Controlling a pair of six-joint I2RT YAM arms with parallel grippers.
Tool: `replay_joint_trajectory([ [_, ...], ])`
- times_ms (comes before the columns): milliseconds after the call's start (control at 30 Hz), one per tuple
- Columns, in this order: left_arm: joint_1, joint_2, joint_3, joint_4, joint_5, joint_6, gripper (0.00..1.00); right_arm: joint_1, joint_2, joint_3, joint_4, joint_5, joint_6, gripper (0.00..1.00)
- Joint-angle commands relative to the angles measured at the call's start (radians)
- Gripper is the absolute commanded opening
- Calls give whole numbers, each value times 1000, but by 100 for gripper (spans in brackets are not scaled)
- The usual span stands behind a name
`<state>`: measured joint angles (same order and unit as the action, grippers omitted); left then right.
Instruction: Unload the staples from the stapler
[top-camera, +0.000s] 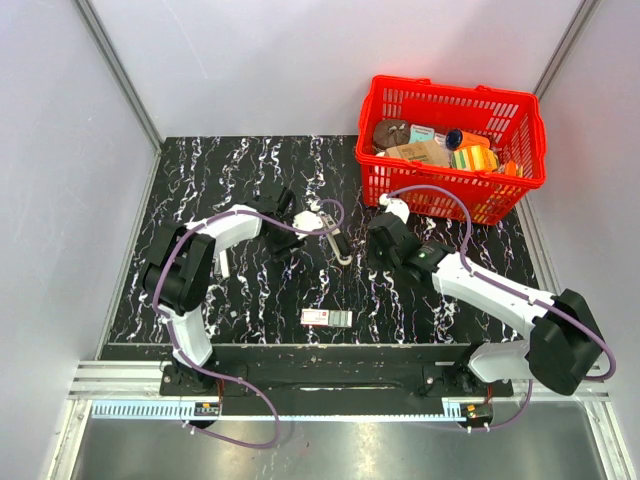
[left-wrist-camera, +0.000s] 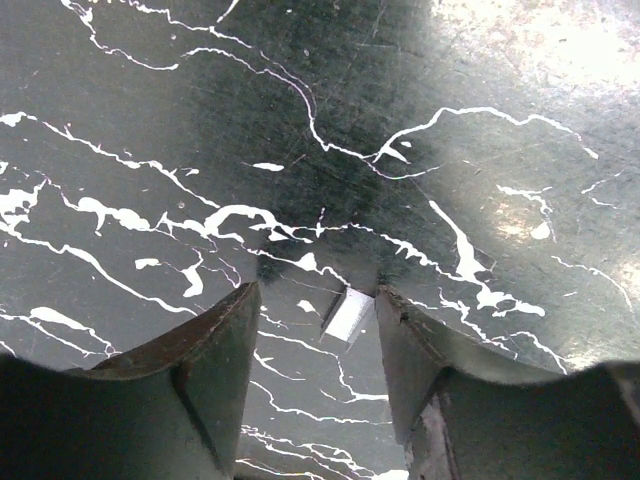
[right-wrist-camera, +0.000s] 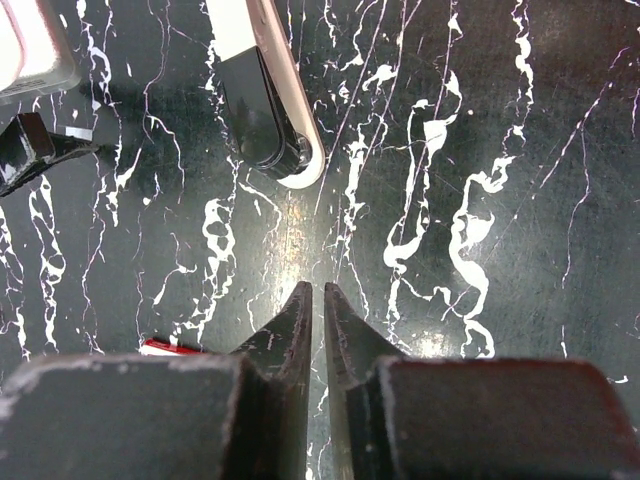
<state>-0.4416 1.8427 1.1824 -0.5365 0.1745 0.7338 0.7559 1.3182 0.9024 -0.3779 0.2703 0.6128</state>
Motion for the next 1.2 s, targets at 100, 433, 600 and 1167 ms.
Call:
replay_joint_trajectory([
  [100, 4, 39, 14, 56, -89, -10, 52, -15, -40, -14, 46, 6, -13, 12],
  [433, 70, 47, 85, 44, -75, -106, 53, -20, -57, -30, 48, 6, -13, 12],
  [600, 69, -40, 45, 9, 3, -123, 69, -20, -66, -30, 47, 9, -16, 13],
  [1167, 61, -65, -18, 47, -171, -662, 68, -21, -71, -40, 54, 6, -25, 13],
])
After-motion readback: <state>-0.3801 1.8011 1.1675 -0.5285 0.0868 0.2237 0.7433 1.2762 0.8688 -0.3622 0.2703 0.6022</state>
